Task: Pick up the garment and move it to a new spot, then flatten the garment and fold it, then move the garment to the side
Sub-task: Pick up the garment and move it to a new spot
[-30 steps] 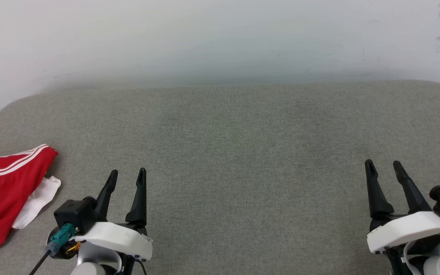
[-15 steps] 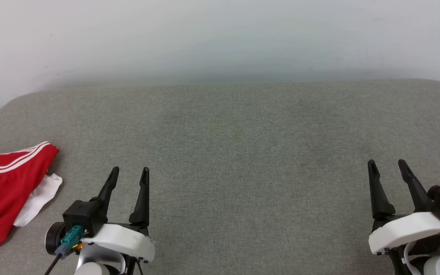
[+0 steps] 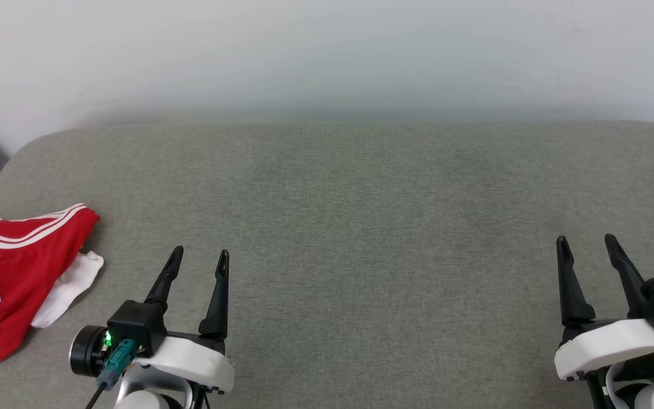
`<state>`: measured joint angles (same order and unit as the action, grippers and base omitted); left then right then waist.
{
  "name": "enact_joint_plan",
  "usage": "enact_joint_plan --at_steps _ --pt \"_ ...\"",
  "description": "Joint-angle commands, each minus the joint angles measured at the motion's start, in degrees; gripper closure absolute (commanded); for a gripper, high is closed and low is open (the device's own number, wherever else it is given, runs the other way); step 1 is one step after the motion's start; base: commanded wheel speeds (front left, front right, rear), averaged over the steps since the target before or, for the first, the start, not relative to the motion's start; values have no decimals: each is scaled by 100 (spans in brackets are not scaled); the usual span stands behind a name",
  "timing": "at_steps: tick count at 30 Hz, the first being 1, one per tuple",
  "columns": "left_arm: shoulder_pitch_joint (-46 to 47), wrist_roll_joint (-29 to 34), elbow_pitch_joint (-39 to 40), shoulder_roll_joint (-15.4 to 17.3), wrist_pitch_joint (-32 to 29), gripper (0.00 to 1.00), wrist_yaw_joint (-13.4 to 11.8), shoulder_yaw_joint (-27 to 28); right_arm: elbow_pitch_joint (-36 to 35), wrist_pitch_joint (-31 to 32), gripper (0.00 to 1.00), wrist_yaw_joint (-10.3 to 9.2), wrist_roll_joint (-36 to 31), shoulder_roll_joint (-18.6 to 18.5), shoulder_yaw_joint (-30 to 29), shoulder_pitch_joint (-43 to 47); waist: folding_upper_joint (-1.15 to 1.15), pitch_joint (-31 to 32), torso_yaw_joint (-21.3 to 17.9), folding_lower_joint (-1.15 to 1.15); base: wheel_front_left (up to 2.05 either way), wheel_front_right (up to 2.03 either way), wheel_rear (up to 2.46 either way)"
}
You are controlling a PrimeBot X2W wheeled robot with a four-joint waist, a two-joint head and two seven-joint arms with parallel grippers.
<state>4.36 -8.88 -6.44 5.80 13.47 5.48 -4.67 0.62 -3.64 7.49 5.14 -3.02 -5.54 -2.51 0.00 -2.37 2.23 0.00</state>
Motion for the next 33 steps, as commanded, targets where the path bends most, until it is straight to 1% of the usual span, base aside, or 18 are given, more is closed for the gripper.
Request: enact_joint_plan --at_steps 1,8,13,16,17,26,33 --pt "44 111 -4 -19 58 0 12 28 -66 -51 0 0 -92 15 -11 41 0 1 78 0 0 0 0" --pt "99 304 -54 -91 136 0 64 73 -212 -73 0 0 -294 18 81 93 0 0 475 0 0 0 0" --pt "147 503 -84 -134 184 0 89 81 -318 -94 0 0 -490 17 152 82 0 5 982 0 0 0 0" --pt "148 490 -85 -148 178 0 97 143 -345 -78 0 -1 -417 14 197 40 0 -22 1308 0 0 0 0" --pt "148 490 -85 -148 178 0 97 143 -345 -78 0 -1 -417 14 197 40 0 -22 1308 0 0 0 0" --pt "114 414 -68 -207 175 0 79 394 -335 -60 0 -1 -301 14 422 -39 0 -115 2262 0 0 0 0" --pt "22 394 -56 -239 175 0 104 574 -279 -58 0 -1 -217 14 655 -139 0 -131 2824 0 0 0 0"
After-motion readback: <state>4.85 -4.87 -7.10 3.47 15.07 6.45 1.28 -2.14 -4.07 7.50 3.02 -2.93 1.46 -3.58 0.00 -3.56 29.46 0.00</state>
